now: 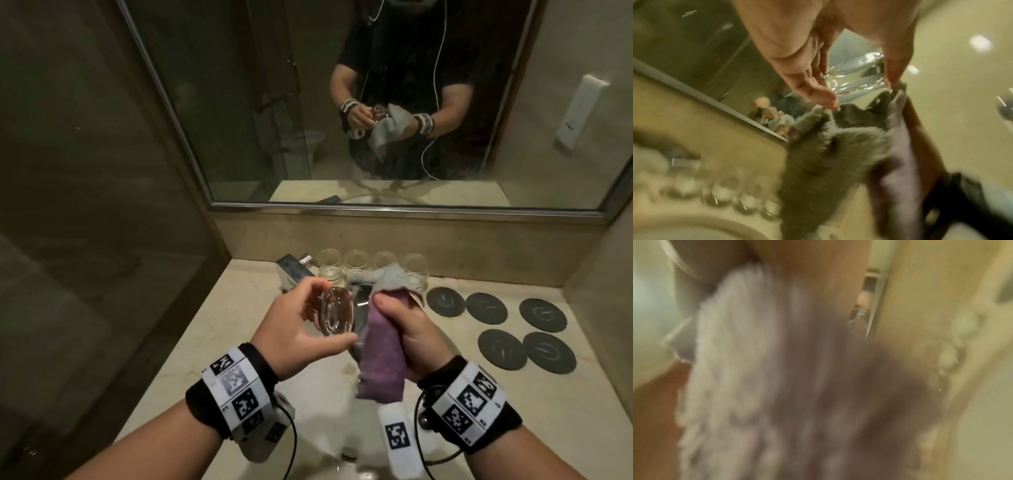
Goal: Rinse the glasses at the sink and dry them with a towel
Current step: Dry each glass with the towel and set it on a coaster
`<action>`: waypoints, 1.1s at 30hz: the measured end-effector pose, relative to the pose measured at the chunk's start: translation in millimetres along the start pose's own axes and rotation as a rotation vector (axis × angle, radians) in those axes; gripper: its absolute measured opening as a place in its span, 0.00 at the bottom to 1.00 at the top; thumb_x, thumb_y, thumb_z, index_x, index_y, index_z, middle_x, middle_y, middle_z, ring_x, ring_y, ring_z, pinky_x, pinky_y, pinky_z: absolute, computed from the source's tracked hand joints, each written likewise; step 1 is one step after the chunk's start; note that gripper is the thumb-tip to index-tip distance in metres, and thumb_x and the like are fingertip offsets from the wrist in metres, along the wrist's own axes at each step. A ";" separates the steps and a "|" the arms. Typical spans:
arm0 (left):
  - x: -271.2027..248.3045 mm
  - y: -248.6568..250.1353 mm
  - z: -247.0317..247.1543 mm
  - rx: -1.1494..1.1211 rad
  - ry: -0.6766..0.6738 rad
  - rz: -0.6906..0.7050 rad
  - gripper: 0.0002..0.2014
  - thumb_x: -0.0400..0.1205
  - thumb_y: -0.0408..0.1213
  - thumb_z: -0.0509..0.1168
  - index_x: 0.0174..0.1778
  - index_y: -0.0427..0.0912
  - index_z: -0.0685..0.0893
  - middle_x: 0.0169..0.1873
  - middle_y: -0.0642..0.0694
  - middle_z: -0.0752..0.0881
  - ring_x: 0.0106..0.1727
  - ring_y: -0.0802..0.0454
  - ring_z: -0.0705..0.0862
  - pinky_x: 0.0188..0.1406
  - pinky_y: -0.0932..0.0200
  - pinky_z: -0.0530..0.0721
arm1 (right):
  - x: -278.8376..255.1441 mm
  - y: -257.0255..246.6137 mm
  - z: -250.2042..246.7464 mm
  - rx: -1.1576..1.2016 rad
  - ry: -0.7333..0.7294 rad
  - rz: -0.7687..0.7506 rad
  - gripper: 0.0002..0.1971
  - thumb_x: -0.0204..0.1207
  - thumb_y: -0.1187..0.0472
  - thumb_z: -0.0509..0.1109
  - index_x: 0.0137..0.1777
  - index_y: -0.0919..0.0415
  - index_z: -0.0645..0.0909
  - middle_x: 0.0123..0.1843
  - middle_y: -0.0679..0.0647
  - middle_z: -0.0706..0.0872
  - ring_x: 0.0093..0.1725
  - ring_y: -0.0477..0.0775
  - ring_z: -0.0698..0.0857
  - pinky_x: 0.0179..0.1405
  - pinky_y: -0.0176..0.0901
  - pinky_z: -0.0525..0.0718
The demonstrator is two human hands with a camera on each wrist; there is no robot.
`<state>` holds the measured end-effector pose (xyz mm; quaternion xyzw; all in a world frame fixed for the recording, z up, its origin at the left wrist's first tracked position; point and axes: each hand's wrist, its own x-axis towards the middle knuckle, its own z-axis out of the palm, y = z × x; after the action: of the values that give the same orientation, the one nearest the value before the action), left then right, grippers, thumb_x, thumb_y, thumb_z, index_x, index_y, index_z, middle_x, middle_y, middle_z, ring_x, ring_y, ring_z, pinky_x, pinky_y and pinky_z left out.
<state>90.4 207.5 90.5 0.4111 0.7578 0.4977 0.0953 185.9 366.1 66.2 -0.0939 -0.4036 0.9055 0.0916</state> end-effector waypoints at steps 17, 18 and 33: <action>5.2 2.5 7.6 0.058 0.047 -0.161 0.25 0.71 0.66 0.69 0.59 0.55 0.83 0.52 0.55 0.85 0.51 0.63 0.82 0.52 0.63 0.83 | 6.7 32.4 1.5 -0.465 -0.041 -0.418 0.13 0.74 0.66 0.72 0.58 0.67 0.80 0.55 0.55 0.90 0.57 0.40 0.86 0.58 0.34 0.82; 4.9 1.5 7.0 -0.010 0.043 -0.205 0.24 0.74 0.65 0.64 0.59 0.55 0.83 0.53 0.53 0.85 0.52 0.60 0.83 0.54 0.61 0.83 | 6.8 36.1 0.1 -0.303 -0.016 -0.399 0.20 0.70 0.61 0.78 0.60 0.67 0.80 0.57 0.58 0.90 0.60 0.49 0.87 0.61 0.42 0.83; 3.8 9.6 17.4 -0.625 -0.075 -0.650 0.29 0.76 0.44 0.68 0.73 0.44 0.71 0.63 0.43 0.82 0.52 0.55 0.86 0.41 0.64 0.87 | 16.0 49.1 8.0 0.332 0.117 -0.232 0.46 0.38 0.61 0.92 0.61 0.70 0.81 0.54 0.67 0.89 0.52 0.61 0.90 0.51 0.51 0.89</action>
<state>102.6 223.6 91.1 0.1210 0.6569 0.6317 0.3935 164.1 331.9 33.2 -0.0828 -0.2510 0.9360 0.2326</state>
